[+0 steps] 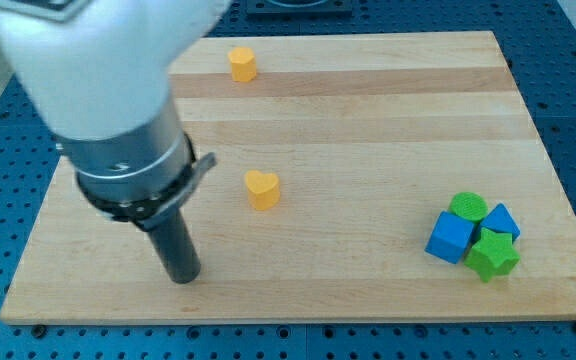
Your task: Push the yellow heart to the right side of the board
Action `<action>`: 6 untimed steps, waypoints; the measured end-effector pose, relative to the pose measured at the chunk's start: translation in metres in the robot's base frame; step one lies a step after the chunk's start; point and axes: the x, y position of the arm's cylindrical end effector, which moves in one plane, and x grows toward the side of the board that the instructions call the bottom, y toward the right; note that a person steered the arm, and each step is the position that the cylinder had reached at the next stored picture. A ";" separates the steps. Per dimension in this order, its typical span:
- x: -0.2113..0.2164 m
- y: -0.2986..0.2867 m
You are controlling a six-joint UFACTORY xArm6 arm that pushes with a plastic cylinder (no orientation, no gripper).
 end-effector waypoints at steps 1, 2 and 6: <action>-0.003 0.000; -0.042 0.000; -0.076 0.022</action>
